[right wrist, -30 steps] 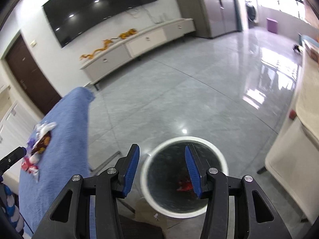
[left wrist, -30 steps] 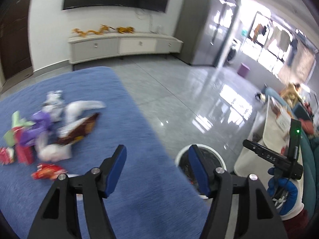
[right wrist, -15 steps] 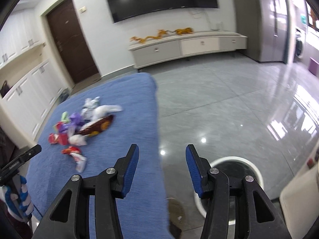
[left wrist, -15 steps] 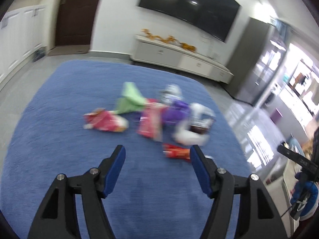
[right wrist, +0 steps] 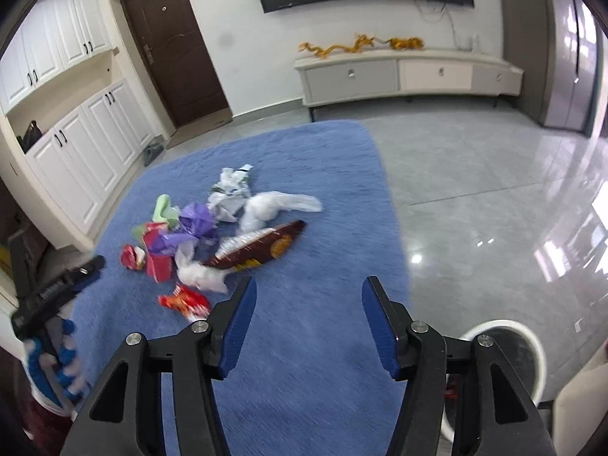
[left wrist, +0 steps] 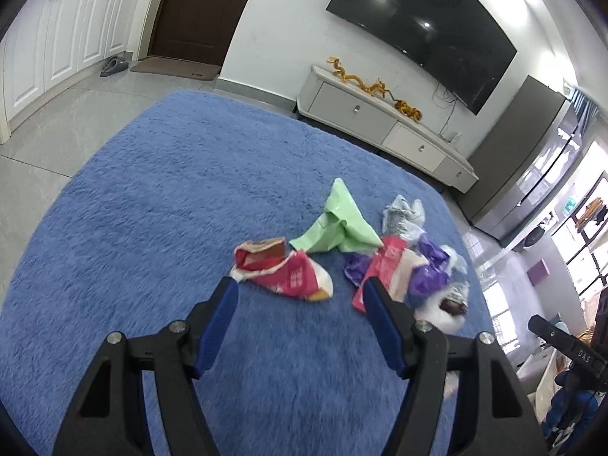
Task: Collect trash
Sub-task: 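Move both tools back over the wrapper pile on the rug, then grasp the brown snack wrapper with the right tool while the left tool grasps the pink-white bag, then carry both held wrappers toward the trash bin with both tools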
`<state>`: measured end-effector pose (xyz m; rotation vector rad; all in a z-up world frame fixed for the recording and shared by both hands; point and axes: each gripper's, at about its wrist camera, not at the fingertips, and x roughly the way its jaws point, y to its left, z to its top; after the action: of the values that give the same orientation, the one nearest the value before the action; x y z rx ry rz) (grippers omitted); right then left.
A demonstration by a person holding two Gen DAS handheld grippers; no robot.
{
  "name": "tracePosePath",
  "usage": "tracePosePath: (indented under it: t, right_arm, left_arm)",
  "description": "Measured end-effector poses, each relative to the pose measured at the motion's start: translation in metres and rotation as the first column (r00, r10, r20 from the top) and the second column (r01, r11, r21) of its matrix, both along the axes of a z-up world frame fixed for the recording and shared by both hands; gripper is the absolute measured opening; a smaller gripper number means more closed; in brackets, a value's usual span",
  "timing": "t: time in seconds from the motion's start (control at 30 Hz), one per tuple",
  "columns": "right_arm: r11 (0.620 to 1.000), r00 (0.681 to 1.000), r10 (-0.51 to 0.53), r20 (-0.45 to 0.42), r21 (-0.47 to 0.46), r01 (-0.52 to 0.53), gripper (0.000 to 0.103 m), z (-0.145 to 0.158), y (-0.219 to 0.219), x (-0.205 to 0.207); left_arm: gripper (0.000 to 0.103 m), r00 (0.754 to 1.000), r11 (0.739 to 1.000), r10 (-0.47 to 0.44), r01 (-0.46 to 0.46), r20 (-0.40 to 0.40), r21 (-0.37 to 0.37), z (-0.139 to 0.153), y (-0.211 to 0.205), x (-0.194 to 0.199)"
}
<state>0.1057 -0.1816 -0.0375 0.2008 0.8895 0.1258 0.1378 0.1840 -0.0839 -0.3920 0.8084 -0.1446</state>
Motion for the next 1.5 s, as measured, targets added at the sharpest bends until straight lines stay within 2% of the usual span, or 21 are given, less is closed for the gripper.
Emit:
tracePosePath:
  t: [0.13,0.33,0.5,0.53,0.57,0.6,0.67,0.77,0.87,0.93,1.2,1.23,1.27,1.3,1.5]
  right_arm:
    - [0.999,0.999,0.018,-0.041,0.049,-0.016,0.065,-0.017,0.018,0.037]
    - [0.986,0.992,0.015,-0.128,0.167,0.007,0.065,-0.052,0.038,0.088]
    - [0.985,0.984,0.021,-0.176,0.17,0.009,0.065,-0.075,0.054,0.108]
    - [0.985,0.984,0.025,-0.174,0.171,0.006,0.065,-0.078,0.056,0.107]
    - [0.985,0.987,0.024,-0.161,0.171,0.004,0.058,-0.077,0.057,0.106]
    - [0.983,0.987,0.029,-0.156,0.183,0.0,0.055,-0.077,0.055,0.105]
    - [0.98,0.989,0.026,-0.147,0.199,0.004,0.043,-0.078,0.05,0.099]
    - [0.977,0.991,0.017,-0.135,0.214,0.013,0.034,-0.078,0.038,0.09]
    - [0.975,0.992,0.004,-0.123,0.219,0.023,0.029,-0.076,0.029,0.081]
    - [0.974,0.994,-0.001,-0.111,0.225,0.026,0.019,-0.072,0.022,0.071]
    - [0.978,0.999,0.018,-0.052,0.208,-0.007,0.018,-0.048,0.003,0.028]
    - [0.978,0.999,0.024,-0.041,0.209,-0.015,0.018,-0.044,0.001,0.022]
    - [0.978,0.999,0.029,-0.033,0.209,-0.021,0.018,-0.041,0.001,0.017]
    - [0.977,0.999,0.035,-0.024,0.211,-0.03,0.018,-0.037,0.001,0.012]
    - [0.975,0.998,0.058,0.026,0.213,-0.062,0.018,-0.018,-0.009,-0.021]
  left_arm:
    - [0.067,0.999,0.998,0.038,-0.037,-0.031,0.049,-0.012,-0.005,0.032]
    - [0.067,0.994,0.996,0.065,-0.059,-0.083,0.07,-0.032,-0.006,0.058]
    - [0.066,0.997,0.996,0.039,-0.033,-0.061,0.087,-0.031,-0.008,0.054]
    - [0.065,0.998,0.997,0.028,-0.024,-0.054,0.077,-0.031,-0.008,0.052]
    - [0.059,0.999,0.998,0.02,-0.017,-0.05,0.066,-0.031,-0.006,0.047]
    - [0.059,0.999,0.998,0.01,-0.008,-0.047,0.056,-0.032,-0.005,0.042]
    - [0.058,0.999,0.999,-0.004,0.006,-0.037,0.041,-0.031,-0.004,0.035]
    - [0.056,0.999,0.999,-0.027,0.027,-0.026,0.032,-0.03,-0.006,0.023]
    - [0.056,0.999,0.998,-0.042,0.043,-0.012,0.038,-0.026,-0.009,0.007]
    - [0.055,0.999,0.998,-0.051,0.051,-0.004,0.041,-0.022,-0.009,-0.003]
    - [0.053,0.997,0.997,-0.065,0.063,0.048,0.05,0.003,-0.003,-0.045]
    - [0.048,0.996,0.997,-0.067,0.064,0.059,0.051,0.008,-0.003,-0.05]
    - [0.017,0.995,0.996,-0.075,0.072,0.065,0.05,0.013,-0.003,-0.054]
    - [0.013,0.994,0.995,-0.092,0.09,0.054,0.036,0.017,-0.004,-0.057]
    - [0.011,0.99,0.993,-0.115,0.112,0.088,0.034,0.033,-0.014,-0.077]
